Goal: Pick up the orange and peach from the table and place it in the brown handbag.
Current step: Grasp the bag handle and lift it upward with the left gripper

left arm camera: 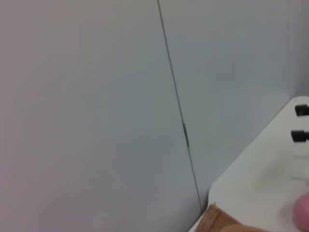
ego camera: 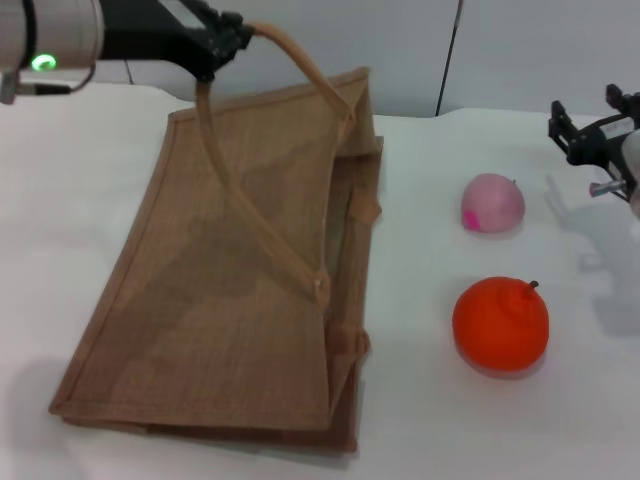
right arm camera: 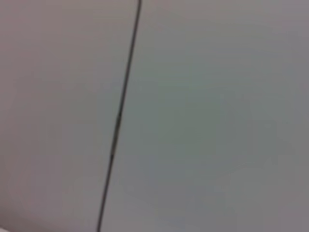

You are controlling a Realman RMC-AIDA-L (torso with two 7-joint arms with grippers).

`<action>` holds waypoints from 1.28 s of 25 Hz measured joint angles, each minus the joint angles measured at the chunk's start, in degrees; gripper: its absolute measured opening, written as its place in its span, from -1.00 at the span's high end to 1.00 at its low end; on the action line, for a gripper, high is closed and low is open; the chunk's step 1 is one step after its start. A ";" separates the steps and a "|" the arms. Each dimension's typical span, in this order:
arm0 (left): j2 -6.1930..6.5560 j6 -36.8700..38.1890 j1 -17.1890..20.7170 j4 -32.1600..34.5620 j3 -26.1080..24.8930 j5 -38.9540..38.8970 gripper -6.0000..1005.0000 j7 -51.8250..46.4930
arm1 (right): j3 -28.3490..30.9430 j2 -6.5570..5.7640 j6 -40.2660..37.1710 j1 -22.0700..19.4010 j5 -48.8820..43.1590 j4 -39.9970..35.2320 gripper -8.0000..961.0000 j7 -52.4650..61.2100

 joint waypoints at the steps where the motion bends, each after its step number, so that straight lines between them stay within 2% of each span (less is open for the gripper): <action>1: 0.00 -0.66 -0.08 0.82 -0.45 0.04 0.76 -0.12 | -0.23 0.01 0.18 -0.04 -0.02 -0.24 -0.48 -0.04; 7: 0.00 -4.13 -0.44 4.89 -2.58 0.13 0.76 -1.05 | -0.41 -0.04 2.40 -0.07 -0.14 -0.93 -0.48 -0.07; 17: 0.00 -10.59 -0.80 13.07 -7.17 2.28 0.76 -3.44 | -0.41 -0.17 2.90 -0.51 -0.12 -2.00 -0.48 -1.40; 32: 0.00 -20.26 -1.46 23.31 -11.37 1.82 0.76 -6.82 | -0.43 -0.16 2.89 -0.54 -0.12 -2.13 -0.48 -1.40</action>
